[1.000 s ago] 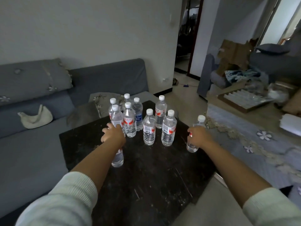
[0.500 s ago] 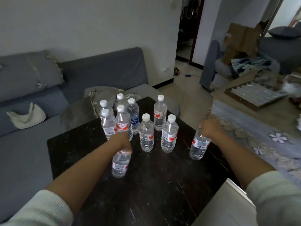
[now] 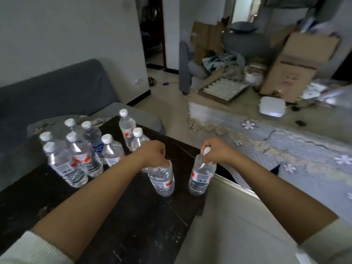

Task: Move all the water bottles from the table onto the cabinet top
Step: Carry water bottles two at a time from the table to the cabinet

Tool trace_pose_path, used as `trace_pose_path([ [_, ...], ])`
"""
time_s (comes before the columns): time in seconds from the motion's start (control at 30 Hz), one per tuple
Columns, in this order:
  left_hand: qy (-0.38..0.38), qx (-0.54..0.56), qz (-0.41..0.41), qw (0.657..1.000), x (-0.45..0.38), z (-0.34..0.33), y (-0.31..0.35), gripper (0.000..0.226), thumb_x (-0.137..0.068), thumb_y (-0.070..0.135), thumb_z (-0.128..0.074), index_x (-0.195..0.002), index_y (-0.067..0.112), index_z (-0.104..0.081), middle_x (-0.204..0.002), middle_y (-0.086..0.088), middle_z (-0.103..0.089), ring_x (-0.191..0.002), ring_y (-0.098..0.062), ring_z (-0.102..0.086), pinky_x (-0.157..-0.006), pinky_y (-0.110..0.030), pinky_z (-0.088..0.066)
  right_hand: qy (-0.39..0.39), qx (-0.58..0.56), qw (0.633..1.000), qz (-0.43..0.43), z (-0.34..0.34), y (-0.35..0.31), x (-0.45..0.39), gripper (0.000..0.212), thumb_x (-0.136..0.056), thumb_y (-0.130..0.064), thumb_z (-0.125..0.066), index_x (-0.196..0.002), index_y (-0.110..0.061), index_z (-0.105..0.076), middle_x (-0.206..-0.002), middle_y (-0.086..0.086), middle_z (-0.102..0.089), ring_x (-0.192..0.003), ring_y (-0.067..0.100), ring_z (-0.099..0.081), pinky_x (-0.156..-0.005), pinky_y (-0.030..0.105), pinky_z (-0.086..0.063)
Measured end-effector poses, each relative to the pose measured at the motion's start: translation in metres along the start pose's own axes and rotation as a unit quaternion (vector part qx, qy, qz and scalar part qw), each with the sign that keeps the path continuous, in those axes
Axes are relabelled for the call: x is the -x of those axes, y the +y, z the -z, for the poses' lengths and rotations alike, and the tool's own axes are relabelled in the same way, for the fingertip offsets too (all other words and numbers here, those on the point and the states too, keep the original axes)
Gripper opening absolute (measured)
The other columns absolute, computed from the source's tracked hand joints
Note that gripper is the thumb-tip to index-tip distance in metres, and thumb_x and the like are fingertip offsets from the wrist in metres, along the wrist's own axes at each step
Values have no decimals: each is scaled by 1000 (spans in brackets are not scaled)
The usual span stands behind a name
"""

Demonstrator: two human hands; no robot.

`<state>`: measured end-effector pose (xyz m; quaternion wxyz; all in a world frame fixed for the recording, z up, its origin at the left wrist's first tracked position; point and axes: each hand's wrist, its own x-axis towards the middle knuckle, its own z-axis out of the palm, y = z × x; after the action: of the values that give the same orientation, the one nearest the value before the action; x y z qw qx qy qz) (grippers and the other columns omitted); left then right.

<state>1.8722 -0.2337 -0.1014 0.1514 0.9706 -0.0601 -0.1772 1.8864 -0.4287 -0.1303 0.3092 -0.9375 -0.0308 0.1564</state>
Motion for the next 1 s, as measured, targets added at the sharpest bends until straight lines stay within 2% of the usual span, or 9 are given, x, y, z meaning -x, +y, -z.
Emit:
trace_pose_path([
  [0.1, -17, -19, -76, 997, 1, -13, 37, 17, -79, 20, -65, -71, 17, -51, -83, -1, -54, -81, -16, -51, -52, -18, -36, 31, -12, 999, -43, 10, 20, 49, 15, -77, -3, -68, -79, -13, -56, -77, 5, -55, -55, 12, -51, -38, 12, -41],
  [0.2, -50, -32, -160, 985, 16, -32, 80, 11, -81, 17, -65, -86, 9, -59, -86, -4, -53, -82, -18, -51, -62, -24, -42, 102, -16, 990, -91, 12, 43, 113, 15, -75, -6, -71, -83, -12, -60, -86, 7, -56, -65, 18, -55, -43, 15, -40],
  [0.3, -79, -68, -235, 966, 39, -62, 117, 21, -80, 17, -66, -68, 15, -48, -84, -7, -54, -81, -22, -53, -66, -27, -40, 164, -4, 976, -141, 4, 65, 175, 21, -73, -4, -71, -94, -5, -68, -70, -7, -49, -64, 12, -48, -49, 10, -33],
  [0.4, -95, -147, -324, 930, 70, -100, 157, 14, -80, 20, -66, -74, 15, -54, -97, -10, -57, -100, -27, -58, -72, -26, -39, 203, -15, 957, -205, -15, 91, 237, 26, -72, -2, -70, -98, -3, -67, -66, -11, -39, -69, 14, -47, -51, 12, -30],
  [0.57, -164, -193, -445, 859, 132, -172, 225, 25, -77, 16, -67, -64, 19, -47, -82, -4, -52, -91, -24, -54, -53, -17, -32, 243, -50, 918, -311, -55, 131, 353, 26, -71, -3, -69, -97, -7, -67, -81, -3, -50, -84, 15, -45, -54, 11, -28],
  [0.67, -203, -217, -519, 801, 193, -219, 271, 23, -77, 17, -68, -64, 20, -50, -91, -3, -51, -86, -17, -50, -56, -18, -35, 256, -54, 887, -379, -82, 146, 435, 30, -74, -8, -70, -103, -7, -67, -69, -13, -29, -91, 18, -43, -57, 11, -28],
  [0.73, -218, -234, -562, 763, 240, -250, 296, 23, -75, 15, -69, -65, 21, -49, -92, -3, -55, -87, -18, -54, -61, -23, -42, 271, -61, 861, -427, -104, 151, 492, 29, -75, -10, -69, -104, -8, -66, -71, -10, -36, -103, 23, -49, -66, 21, -34],
  [0.83, -229, -257, -617, 708, 317, -291, 326, 22, -74, 14, -67, -66, 19, -47, -84, -2, -55, -80, -21, -55, -52, -21, -38, 297, -70, 817, -489, -135, 152, 580, 29, -76, -11, -68, -105, -8, -65, -89, 2, -51, -93, 18, -46, -75, 22, -35],
  [1.0, -244, -271, -702, 612, 464, -358, 365, 28, -73, 15, -68, -62, 21, -43, -79, 1, -52, -81, -19, -49, -58, -24, -37, 342, -97, 736, -576, -190, 146, 731, 30, -75, -12, -69, -105, -9, -65, -72, -11, -37, -89, 12, -40, -74, 22, -33],
])
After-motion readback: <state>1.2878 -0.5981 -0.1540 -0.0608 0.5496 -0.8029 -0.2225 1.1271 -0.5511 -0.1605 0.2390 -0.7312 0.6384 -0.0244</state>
